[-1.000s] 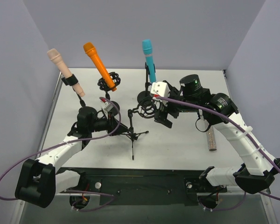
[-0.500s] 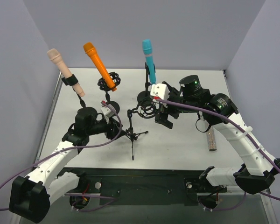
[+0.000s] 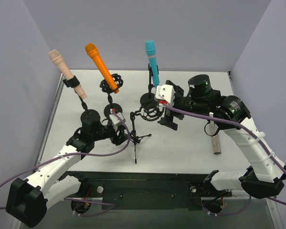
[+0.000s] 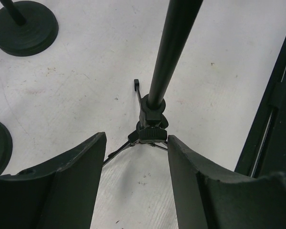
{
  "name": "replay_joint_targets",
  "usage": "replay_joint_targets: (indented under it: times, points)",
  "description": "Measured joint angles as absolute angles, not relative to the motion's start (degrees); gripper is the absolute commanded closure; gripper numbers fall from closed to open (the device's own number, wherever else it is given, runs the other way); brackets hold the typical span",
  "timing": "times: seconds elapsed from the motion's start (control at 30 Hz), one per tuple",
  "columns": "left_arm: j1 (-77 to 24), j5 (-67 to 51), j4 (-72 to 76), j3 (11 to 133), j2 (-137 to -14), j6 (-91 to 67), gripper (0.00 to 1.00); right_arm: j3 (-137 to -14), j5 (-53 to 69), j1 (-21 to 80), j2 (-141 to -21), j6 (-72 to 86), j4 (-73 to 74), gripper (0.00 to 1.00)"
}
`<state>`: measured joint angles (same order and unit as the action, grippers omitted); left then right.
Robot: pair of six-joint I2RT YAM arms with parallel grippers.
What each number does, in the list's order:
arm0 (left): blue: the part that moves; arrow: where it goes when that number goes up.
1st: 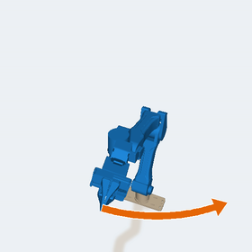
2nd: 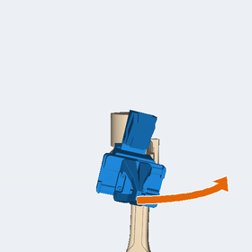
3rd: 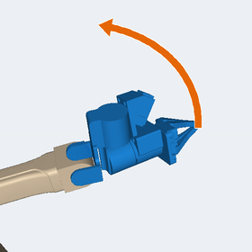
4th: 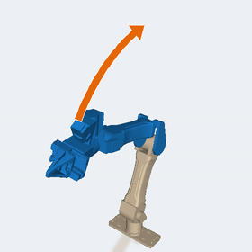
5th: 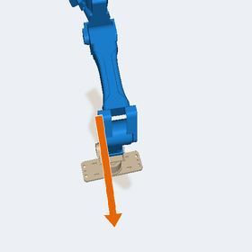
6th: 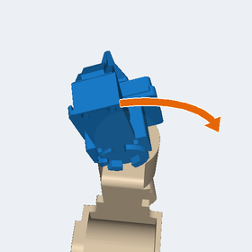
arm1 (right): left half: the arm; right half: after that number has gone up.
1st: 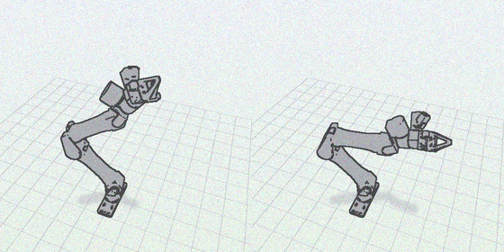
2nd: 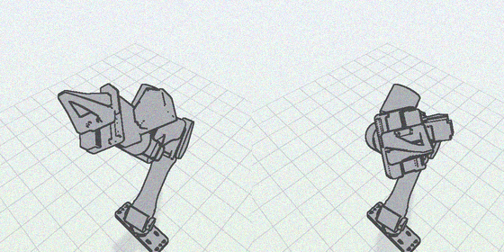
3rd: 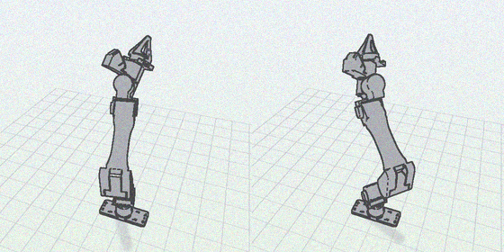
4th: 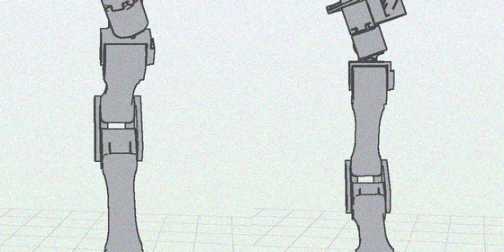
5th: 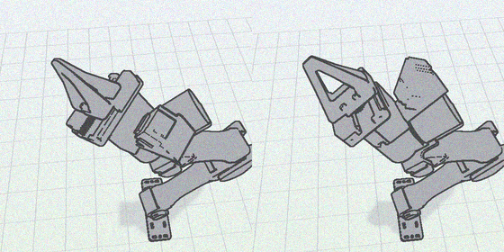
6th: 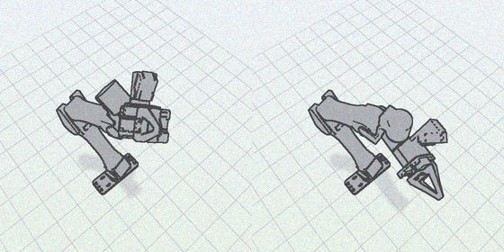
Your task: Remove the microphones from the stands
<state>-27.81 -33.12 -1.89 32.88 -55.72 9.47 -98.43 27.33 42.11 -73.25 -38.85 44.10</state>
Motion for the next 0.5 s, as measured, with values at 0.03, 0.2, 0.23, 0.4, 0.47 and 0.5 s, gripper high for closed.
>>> replay_joint_targets:
  times: [0.03,0.2,0.23,0.4,0.47,0.5]
  points:
    - [-27.8,-32.9,-1.9,32.9,-55.5,9.5,0.36,-98.5,27.4,42.1,-73.2,-38.8,44.2,0.00]
    - [-27.8,-31.5,-2.1,32.3,-51.5,9.3,0.35,-100.4,27.2,43.0,-73.1,-37.1,46.1,0.00]
    - [-27.7,-31.4,-2.5,32.3,-50.4,9.2,0.35,-102.0,27.2,43.7,-73.6,-36.6,46.7,0.00]
    - [-27.3,-30.6,-4.2,32.3,-45.9,8.0,0.35,-114.0,26.8,49.6,-79.7,-35.7,47.4,0.00]
    - [-26.5,-30.2,-5.0,32.3,-44.6,6.9,0.35,-117.1,26.1,51.7,-83.0,-35.8,47.5,0.00]
    - [-26.0,-30.2,-5.4,32.3,-43.9,6.2,0.35,-118.4,25.6,52.7,-84.9,-35.9,47.4,0.00]
